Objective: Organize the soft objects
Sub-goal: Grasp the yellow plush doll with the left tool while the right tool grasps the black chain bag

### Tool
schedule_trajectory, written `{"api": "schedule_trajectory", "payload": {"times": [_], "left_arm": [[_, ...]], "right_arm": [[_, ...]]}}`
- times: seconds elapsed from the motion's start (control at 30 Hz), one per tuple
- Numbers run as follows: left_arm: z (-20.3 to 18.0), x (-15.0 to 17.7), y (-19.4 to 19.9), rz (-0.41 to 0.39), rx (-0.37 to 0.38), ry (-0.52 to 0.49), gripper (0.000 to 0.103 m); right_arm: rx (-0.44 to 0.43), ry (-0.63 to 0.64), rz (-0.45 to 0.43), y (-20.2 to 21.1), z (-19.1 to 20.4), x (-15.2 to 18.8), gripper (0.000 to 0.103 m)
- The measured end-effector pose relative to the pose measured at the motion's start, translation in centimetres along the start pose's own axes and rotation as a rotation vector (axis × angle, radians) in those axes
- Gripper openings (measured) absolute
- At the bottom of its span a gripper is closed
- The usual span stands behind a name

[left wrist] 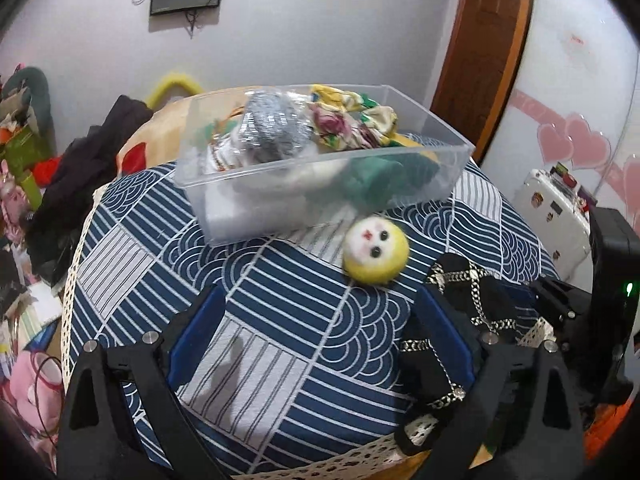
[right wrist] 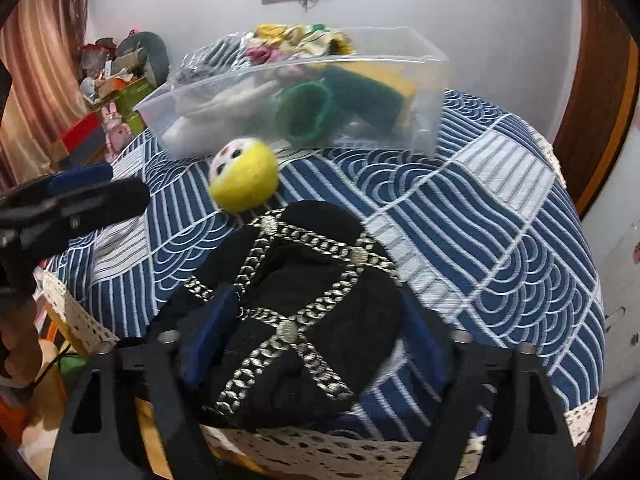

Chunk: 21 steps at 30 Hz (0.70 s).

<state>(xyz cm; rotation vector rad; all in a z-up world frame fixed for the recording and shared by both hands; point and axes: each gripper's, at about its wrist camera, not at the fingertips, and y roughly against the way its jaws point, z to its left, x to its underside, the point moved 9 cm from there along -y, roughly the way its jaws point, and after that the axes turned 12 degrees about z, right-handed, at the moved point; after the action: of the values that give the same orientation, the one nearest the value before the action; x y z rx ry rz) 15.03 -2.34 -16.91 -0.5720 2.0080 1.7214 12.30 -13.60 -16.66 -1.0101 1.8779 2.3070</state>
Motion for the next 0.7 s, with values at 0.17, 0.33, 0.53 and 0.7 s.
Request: {"api": "schedule_trajectory", "payload": {"times": [0.17,0.33,0.53,0.7], "left_arm": [[-1.3,-0.3,-0.9,0.010,-0.007,-0.032,0.096],[-2.5,-1.0,-2.3,0.040,0.016,-0.052,0.084],[-3.4,-2.3,-4.8,0.088,0.054,-0.042,0.078],[-3.8,-2.9,-6.8,0.138,0.095,-0.021,0.045]], "right_arm": [[-0.001,-0.001,-0.035,1.3,-0.6,0.0,0.024],[0.027,-0.006,-0.085,2.7,-1.1,-0.4,0.015],[0.080,-0.063,-0.157,4.6,-3.4,-1.6,0.014],[0.085,-0.096,-0.190,5.6,-4.6,-2.6,0.014]]}}
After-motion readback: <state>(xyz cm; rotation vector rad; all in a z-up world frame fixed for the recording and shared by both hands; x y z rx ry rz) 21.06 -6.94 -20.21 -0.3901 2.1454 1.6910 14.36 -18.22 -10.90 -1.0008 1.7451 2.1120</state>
